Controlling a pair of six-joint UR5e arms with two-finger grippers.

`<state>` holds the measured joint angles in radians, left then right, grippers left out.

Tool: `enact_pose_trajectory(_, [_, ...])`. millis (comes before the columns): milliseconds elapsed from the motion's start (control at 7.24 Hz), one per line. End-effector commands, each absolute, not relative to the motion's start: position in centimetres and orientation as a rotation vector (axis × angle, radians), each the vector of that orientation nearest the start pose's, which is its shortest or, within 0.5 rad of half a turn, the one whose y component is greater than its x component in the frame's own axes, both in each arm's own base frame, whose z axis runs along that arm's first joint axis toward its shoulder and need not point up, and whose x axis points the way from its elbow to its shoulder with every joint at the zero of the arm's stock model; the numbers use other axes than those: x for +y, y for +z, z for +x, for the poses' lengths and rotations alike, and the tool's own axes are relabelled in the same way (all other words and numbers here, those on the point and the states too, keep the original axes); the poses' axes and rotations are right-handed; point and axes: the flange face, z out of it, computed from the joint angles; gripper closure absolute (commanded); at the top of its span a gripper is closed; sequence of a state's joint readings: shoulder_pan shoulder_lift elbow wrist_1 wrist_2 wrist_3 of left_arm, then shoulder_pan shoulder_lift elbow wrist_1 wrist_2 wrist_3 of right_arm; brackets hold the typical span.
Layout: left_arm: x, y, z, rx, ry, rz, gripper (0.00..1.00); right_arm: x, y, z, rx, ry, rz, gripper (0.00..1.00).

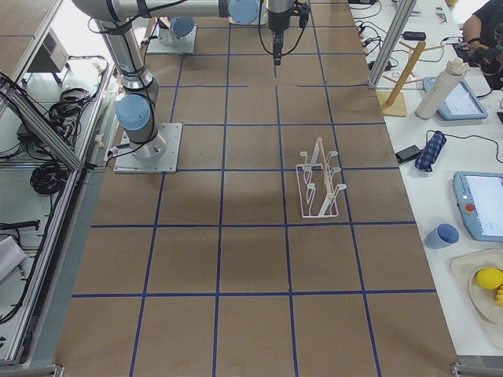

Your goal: Transfer IKEA cup to right arm and place on rack

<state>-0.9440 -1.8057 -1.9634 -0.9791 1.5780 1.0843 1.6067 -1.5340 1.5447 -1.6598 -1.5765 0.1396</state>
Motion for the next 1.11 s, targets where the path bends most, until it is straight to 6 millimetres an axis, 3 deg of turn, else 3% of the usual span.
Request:
enact_pose_trajectory(0, [-49.1, 24.2, 19.9, 3.088, 0.043, 0.701, 1.00, -51.0, 49.1, 15.2, 3.134, -0.123, 0.162, 0.00])
enact_pose_trajectory(276, [-49.0, 25.2, 19.6, 3.088, 0.027, 0.696, 1.00, -51.0, 49.2, 15.1, 3.134, -0.126, 0.162, 0.00])
enact_pose_trajectory(553, [-49.1, 28.6, 19.5, 3.088, 0.011, 0.698, 1.00, -51.0, 49.1, 15.1, 3.134, -0.123, 0.164, 0.00])
enact_pose_trajectory(691, [-49.6, 31.4, 18.3, 3.139, -0.050, 0.698, 1.00, -51.0, 49.1, 15.1, 3.134, -0.123, 0.164, 0.00])
enact_pose_trajectory(967, [-49.6, 34.4, 14.9, 3.378, -0.217, 0.590, 1.00, -51.1, 49.2, 14.8, 3.121, -0.121, 0.165, 0.00])
